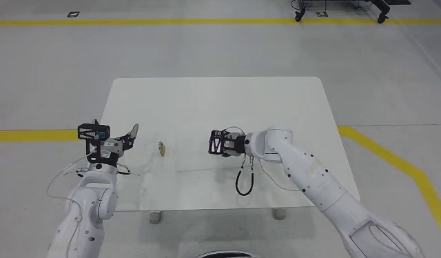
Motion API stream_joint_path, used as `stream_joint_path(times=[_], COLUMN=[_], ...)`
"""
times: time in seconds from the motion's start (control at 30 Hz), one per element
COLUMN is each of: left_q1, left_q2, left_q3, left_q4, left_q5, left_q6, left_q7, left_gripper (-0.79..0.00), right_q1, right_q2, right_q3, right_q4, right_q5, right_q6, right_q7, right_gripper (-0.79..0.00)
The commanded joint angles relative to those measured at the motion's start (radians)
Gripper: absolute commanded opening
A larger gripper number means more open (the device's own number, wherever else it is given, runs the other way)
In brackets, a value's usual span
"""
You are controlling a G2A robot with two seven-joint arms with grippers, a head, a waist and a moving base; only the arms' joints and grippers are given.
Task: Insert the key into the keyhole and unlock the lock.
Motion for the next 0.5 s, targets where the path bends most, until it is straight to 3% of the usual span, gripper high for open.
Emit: stream_joint_path(times=[0.0, 0.17, 0.3, 0.47], left_q1=[0.0, 0.0, 0.0, 0.0], left_q2=[0.0, 0.0, 0.0, 0.0], left_q3=[0.0, 0.0, 0.0, 0.0], left_q4=[0.0, 0.0, 0.0, 0.0], left_q5=[0.0, 0.0, 0.0, 0.0], left_q6=[0.0, 0.0, 0.0, 0.0], left_q7=[0.0, 0.0, 0.0, 0.0], left_gripper=[0.0, 0.0, 0.0, 0.0], right_q1=[-0.041, -0.128, -0.185, -0.185], right_q2=[0.016, 0.048, 0.076, 0.076], right_q3=[0.063, 0.214, 0.354, 0.354], right_q4=[-0.026, -0.064, -0.048, -0.048], right_q5=[0.029, 0.157, 0.274, 0.274], right_q6=[0.008, -0.008, -0.085, -0.085], right_q7=[-0.056, -0.132, -0.162, -0.162], right_gripper=[-0.785, -0.785, -0.785, -0.785])
